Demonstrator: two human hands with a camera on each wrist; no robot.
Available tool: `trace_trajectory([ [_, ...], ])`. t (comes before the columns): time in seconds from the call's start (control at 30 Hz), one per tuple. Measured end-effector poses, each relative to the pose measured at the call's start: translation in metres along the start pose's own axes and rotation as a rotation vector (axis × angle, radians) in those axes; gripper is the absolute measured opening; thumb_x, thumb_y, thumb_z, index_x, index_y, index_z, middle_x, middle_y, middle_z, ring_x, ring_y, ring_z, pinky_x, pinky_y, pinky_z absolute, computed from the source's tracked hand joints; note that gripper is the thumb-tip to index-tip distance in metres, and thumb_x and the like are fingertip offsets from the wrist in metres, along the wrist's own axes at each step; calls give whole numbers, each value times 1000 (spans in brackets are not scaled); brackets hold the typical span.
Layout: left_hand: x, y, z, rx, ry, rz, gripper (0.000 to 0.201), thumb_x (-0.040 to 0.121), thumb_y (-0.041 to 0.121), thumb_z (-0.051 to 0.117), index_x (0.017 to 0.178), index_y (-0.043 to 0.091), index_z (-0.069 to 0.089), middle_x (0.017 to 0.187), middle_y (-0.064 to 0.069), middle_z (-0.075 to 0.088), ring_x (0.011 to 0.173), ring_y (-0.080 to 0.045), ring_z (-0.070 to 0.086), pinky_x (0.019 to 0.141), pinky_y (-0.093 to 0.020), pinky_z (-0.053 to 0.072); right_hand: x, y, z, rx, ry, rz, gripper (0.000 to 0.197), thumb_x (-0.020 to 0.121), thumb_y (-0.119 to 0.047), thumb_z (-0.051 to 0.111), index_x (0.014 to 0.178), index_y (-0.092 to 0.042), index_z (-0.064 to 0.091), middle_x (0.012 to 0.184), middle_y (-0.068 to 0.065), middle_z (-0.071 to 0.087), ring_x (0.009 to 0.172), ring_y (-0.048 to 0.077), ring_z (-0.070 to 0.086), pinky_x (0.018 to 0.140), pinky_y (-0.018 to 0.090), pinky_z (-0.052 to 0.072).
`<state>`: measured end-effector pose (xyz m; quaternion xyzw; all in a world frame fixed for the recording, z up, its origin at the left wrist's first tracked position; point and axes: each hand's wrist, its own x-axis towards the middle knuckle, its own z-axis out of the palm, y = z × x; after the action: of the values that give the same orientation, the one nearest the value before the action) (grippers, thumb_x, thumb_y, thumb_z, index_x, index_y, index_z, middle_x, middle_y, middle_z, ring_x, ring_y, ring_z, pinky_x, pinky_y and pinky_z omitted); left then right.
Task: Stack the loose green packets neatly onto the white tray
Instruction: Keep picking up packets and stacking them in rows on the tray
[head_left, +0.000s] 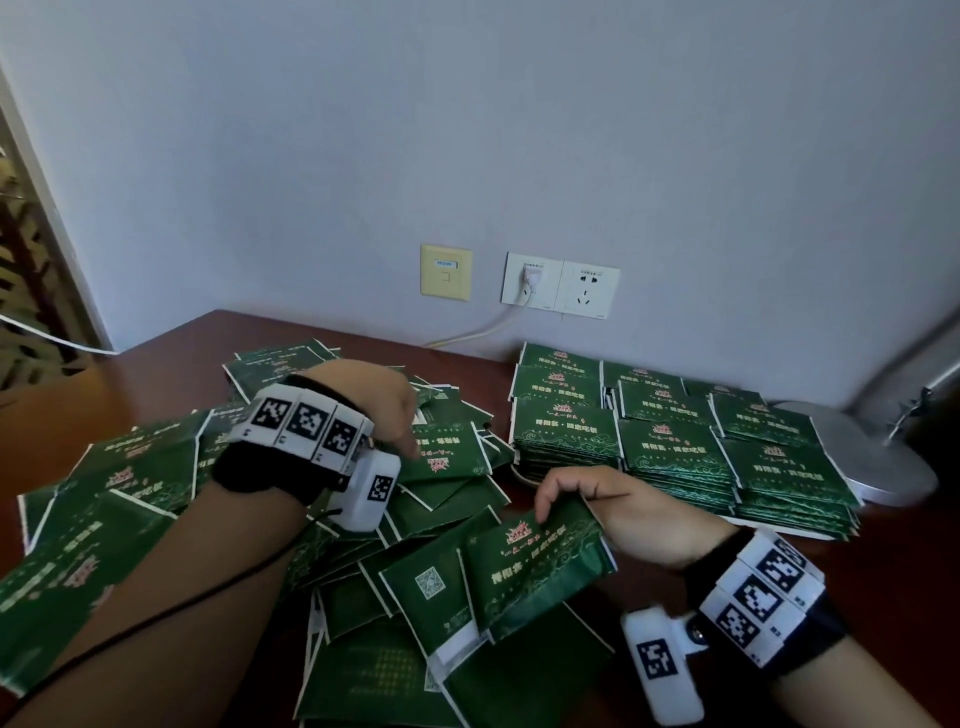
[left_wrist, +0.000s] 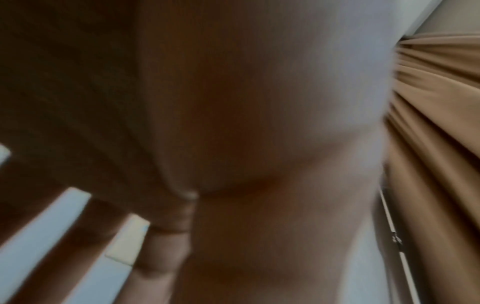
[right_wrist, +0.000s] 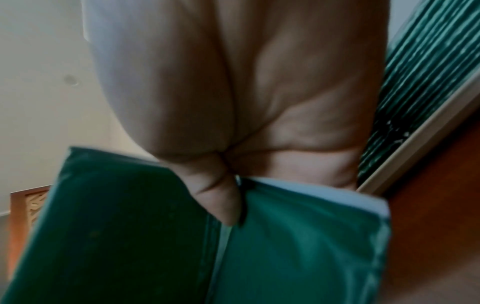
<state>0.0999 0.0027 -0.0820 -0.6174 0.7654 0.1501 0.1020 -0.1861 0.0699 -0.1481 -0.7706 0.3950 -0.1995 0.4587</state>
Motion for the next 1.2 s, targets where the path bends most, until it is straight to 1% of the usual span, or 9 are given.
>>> trace_trajectory([
  [0.17,5,30,18,149,-65,89,74,67,49,85,130,38,48,132,6,52,113,-21,56,95,-38,50,-3,-2,-6,78,-3,40,50,86,24,35,84,-8,73,85,-2,74,81,8,69,73,18,52],
  [0.33,3,39,20,124,-86,92,50,69,46,85,111,26,64,111,4,66,92,-15,61,70,-27,50,-2,4,-12,76,12,119,39,80,-1,45,93,-15,79,67,10,67,56,33,56,59,26,44],
  [0.43,3,38,15,89,-53,89,35,68,45,86,96,29,72,91,10,71,85,-13,66,79,-34,57,-5,5,-18,81,16,180,41,61,-20,51,90,-15,79,52,6,46,44,21,26,46,26,17],
  [0.53,3,44,17,103,-111,89,58,65,44,88,116,41,59,88,21,59,92,-13,62,87,-34,54,-9,2,-17,132,-15,109,29,76,-9,49,85,-12,76,75,2,69,60,15,59,54,27,43],
  [0.67,-5,64,23,169,-224,169,70,78,36,81,138,38,46,123,6,60,97,-14,53,89,-31,45,-15,3,-25,119,-19,99,49,89,14,41,79,-17,78,88,8,74,78,15,69,69,26,55],
  [0.8,-10,67,21,63,-207,311,24,86,28,74,105,26,60,86,16,59,76,-6,55,72,-27,41,-17,6,-30,146,86,86,51,91,13,39,77,-16,79,91,19,73,82,26,68,78,36,56],
  [0.97,-14,46,3,-354,35,255,45,84,10,76,114,23,44,83,-3,58,61,-10,61,56,-28,53,-18,10,-29,231,155,209,22,66,-11,45,66,-5,67,59,11,50,42,10,38,42,20,26],
  [1.07,-14,35,1,-466,-22,182,77,77,3,78,127,39,32,85,-17,63,63,-28,69,62,-39,60,-17,14,-27,234,74,272,23,77,-12,45,76,-19,68,82,12,60,66,21,53,48,22,34],
  [1.2,-8,30,7,-356,1,174,35,75,5,78,102,21,64,87,-12,73,72,-30,72,65,-47,60,-24,11,-29,271,-102,300,22,87,-9,51,88,-19,70,107,21,69,90,30,65,74,36,53],
])
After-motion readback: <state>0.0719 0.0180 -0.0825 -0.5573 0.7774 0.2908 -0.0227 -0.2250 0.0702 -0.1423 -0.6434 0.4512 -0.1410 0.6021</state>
